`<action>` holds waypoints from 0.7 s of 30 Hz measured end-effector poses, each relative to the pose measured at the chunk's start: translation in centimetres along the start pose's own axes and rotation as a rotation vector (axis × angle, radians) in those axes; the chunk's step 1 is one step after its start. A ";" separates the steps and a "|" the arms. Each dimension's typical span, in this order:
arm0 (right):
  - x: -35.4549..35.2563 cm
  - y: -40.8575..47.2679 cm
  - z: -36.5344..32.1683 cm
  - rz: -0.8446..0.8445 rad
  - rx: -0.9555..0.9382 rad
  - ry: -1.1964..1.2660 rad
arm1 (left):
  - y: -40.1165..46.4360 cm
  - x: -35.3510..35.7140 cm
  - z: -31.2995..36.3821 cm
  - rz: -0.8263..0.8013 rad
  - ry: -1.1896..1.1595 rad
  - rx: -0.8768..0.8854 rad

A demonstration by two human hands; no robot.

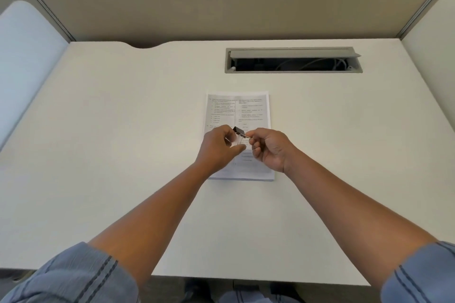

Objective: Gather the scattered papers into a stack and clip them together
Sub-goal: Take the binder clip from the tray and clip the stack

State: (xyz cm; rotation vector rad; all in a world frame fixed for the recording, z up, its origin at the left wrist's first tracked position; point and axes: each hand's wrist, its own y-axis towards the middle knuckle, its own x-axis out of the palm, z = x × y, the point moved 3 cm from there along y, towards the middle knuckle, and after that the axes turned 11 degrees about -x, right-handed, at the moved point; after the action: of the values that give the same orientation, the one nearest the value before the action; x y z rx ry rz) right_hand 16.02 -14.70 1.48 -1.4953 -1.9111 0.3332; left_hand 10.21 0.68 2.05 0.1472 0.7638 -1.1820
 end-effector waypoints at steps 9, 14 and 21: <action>0.5 0.6 -1.2 -0.034 0.034 -0.017 | 1.0 -0.8 1.4 -0.001 -0.006 -0.013; 0.7 1.3 -2.7 -0.087 -0.023 0.010 | 2.3 -1.9 2.0 -0.016 -0.036 -0.039; 1.0 2.4 -3.7 -0.092 -0.127 -0.149 | 3.9 -3.6 2.4 -0.132 -0.158 -0.052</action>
State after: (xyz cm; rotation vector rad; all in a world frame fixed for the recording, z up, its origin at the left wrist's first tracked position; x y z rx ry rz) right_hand 20.13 -13.75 3.22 -1.4932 -2.1472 0.2932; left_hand 14.14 3.87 4.95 -0.0405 0.6717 -1.2810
